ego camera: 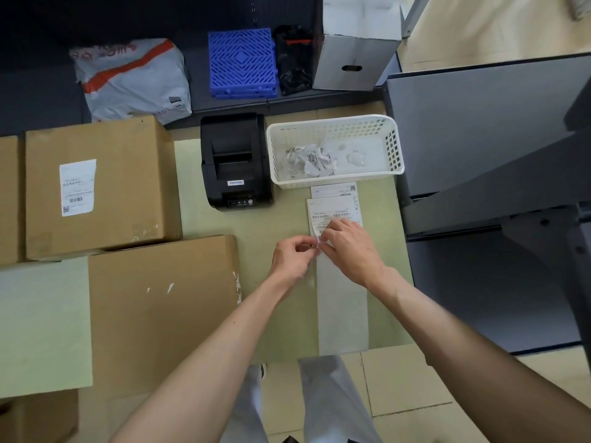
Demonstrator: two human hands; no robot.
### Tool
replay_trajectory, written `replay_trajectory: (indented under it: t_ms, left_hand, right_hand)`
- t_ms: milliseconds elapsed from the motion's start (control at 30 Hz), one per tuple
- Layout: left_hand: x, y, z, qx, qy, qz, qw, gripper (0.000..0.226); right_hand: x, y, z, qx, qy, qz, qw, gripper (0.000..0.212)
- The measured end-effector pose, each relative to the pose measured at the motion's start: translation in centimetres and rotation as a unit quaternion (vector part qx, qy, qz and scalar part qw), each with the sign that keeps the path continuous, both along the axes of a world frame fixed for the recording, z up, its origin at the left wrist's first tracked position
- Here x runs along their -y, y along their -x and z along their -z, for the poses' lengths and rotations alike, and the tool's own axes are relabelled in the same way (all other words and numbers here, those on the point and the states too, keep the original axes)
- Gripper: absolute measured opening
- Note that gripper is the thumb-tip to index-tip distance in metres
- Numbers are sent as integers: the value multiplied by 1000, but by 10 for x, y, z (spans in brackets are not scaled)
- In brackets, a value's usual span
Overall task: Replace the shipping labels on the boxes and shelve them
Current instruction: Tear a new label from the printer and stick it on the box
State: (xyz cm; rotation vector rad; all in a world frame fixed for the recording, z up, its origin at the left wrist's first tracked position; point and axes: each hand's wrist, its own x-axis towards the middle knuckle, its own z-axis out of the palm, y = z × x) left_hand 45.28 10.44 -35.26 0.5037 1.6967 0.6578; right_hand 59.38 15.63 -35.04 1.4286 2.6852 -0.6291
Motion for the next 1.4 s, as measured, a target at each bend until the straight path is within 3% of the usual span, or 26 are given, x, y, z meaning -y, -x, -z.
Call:
replay_trajectory:
  t_ms: [633, 933, 1167, 1400]
  left_hand:
    - [0, -2, 3, -18, -44, 11, 999, 14]
    - [4, -2, 2, -13, -34, -10, 999, 19]
    - [1, -2, 4, -31, -46, -29, 998, 5]
    - [-9, 0, 0, -88, -20, -11, 996, 9]
  right_hand:
    - [3, 4, 3, 34, -122, -50, 991, 25]
    - [7, 0, -1, -18, -79, 13, 997, 45]
    - [5, 3, -1, -18, -84, 21, 996, 18]
    - [5, 2, -9, -13, -67, 59, 996, 17]
